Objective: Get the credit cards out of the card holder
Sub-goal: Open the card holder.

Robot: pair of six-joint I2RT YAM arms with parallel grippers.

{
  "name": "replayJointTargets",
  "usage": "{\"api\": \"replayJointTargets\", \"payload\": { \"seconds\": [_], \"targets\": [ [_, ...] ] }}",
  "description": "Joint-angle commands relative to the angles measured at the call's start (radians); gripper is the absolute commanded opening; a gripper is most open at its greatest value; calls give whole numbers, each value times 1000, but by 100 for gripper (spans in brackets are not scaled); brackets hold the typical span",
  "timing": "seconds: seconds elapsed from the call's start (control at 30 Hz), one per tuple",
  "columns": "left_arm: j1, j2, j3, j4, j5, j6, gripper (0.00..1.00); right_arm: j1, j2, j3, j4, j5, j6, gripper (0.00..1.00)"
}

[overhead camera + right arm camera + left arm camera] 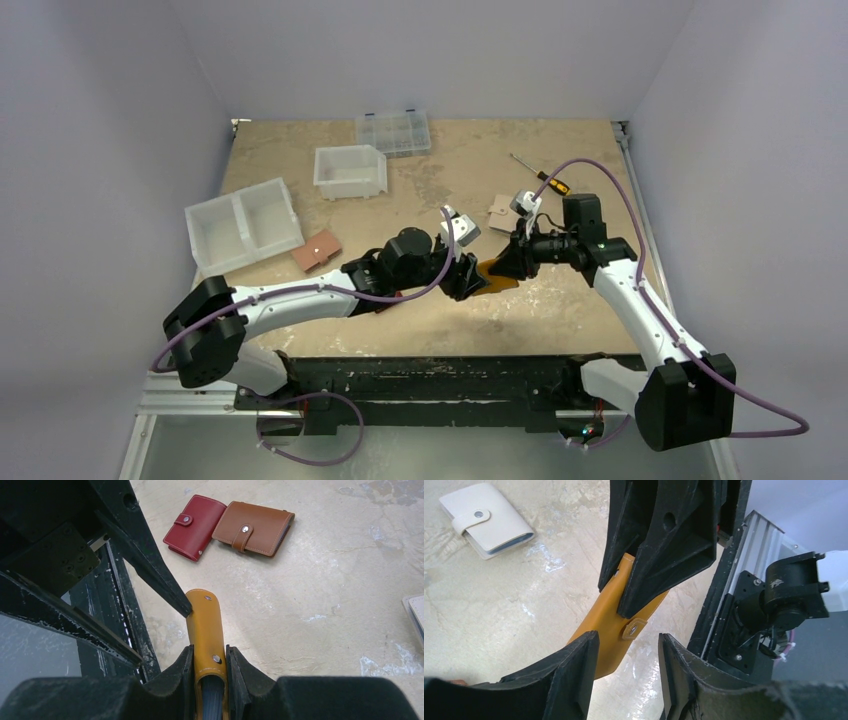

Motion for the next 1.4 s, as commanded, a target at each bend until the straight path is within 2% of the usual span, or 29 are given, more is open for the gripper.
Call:
{"api": "replayJointTargets", "payload": {
  "seconds": [0.0, 0.6, 0.77, 0.97, 1.23, 1.37],
  "targets": [
    [2, -13, 5, 71, 55, -49, 51, 3, -5, 49, 24, -46, 16, 0],
    [2, 83, 83, -2, 31, 32, 49, 3, 9, 54, 20, -51, 15, 0],
    [2, 112, 95, -4, 33, 33, 46, 3, 10, 56, 18, -52, 13, 0],
    [-8, 120, 90, -8, -20, 40, 41, 2, 13, 55, 17, -55, 13, 0],
    [-60, 142, 96, -11, -135, 78, 39, 2, 12, 55, 17, -55, 13, 0],
    [-70, 148, 98, -2, -186, 83, 32, 3, 10, 55, 17, -55, 13, 0]
  ]
}}
